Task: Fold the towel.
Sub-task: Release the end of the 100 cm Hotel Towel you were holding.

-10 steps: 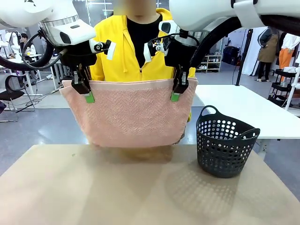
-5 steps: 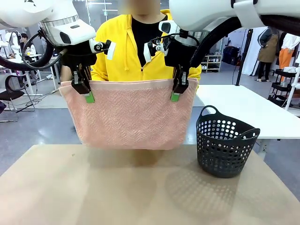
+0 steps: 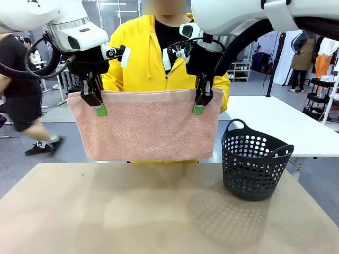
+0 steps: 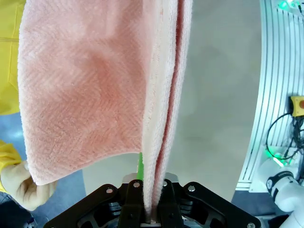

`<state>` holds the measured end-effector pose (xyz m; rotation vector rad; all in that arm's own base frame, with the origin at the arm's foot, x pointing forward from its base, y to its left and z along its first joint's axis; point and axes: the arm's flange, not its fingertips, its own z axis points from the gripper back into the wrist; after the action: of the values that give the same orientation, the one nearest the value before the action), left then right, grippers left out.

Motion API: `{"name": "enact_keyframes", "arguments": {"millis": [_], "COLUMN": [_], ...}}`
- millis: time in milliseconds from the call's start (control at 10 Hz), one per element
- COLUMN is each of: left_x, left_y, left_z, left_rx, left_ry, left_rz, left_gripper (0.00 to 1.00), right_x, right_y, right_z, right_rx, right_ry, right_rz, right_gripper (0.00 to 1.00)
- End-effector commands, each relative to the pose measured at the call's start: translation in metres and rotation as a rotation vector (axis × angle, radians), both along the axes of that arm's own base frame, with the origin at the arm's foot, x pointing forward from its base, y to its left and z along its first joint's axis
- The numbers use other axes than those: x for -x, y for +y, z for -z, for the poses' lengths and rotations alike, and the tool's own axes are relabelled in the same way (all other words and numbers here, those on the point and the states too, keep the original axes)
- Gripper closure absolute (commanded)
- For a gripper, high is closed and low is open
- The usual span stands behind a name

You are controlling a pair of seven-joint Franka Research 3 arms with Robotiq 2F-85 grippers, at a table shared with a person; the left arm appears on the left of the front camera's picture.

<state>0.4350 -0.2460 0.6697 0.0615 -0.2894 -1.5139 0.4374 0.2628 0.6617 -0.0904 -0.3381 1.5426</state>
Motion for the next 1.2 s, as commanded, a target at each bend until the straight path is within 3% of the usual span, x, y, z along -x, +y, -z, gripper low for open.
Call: {"name": "enact_keyframes", "arguments": {"millis": [0, 1100], "left_x": [-0.0013, -0.0013], "left_y": [0.0006, 0.0006], "left_z": [-0.0038, -0.0038], "left_rx": [0.003, 0.003], "left_ry": [-0.007, -0.007], "left_rz": [0.005, 0.005], "left_gripper": [1.0, 1.0], "right_x": [-0.0005, -0.0005], "right_y": [-0.0019, -0.0019], "right_z": [-0.0012, -0.0012], "right_rx": [0.009, 0.009], "right_ry": [-0.007, -0.007], "right_rz": [0.001, 0.001], "right_gripper": [1.0, 1.0]}}
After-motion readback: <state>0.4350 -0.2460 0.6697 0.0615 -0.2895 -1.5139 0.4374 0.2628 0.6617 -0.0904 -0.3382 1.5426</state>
